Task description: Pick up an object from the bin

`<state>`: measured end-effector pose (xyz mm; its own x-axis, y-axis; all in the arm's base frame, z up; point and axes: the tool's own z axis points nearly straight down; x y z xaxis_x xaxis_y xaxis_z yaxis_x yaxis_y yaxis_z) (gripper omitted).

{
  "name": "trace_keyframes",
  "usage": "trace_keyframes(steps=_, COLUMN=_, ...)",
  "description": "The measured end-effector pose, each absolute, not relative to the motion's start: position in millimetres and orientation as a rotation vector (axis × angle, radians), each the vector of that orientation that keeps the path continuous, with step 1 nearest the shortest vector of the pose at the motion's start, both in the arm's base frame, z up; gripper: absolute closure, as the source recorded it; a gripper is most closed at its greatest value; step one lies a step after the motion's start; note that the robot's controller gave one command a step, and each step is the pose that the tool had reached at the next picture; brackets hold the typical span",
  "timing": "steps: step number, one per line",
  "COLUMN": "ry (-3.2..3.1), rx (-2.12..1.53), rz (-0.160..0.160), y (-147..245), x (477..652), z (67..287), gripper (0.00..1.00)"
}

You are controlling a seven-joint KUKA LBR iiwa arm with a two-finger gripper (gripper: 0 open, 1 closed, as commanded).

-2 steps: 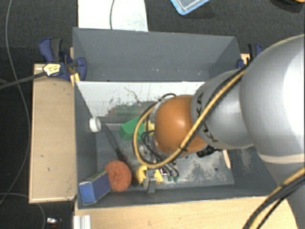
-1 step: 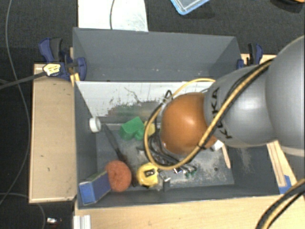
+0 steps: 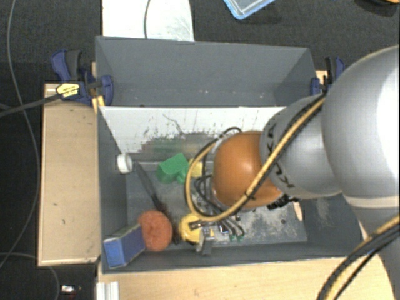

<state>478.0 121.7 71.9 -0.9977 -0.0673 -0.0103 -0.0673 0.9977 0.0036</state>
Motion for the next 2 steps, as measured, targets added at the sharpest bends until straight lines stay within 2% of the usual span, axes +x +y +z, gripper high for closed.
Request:
trace_keyframes(steps=1, ry=2.953, rx=-1.015, rz=0.002, y=138.5, x=479.8, z=71.4, gripper=1.00)
trace_keyframes(steps=2, ry=2.953, rx=-1.014, rz=0.002, y=138.5, x=479.8, z=71.4, gripper=1.00)
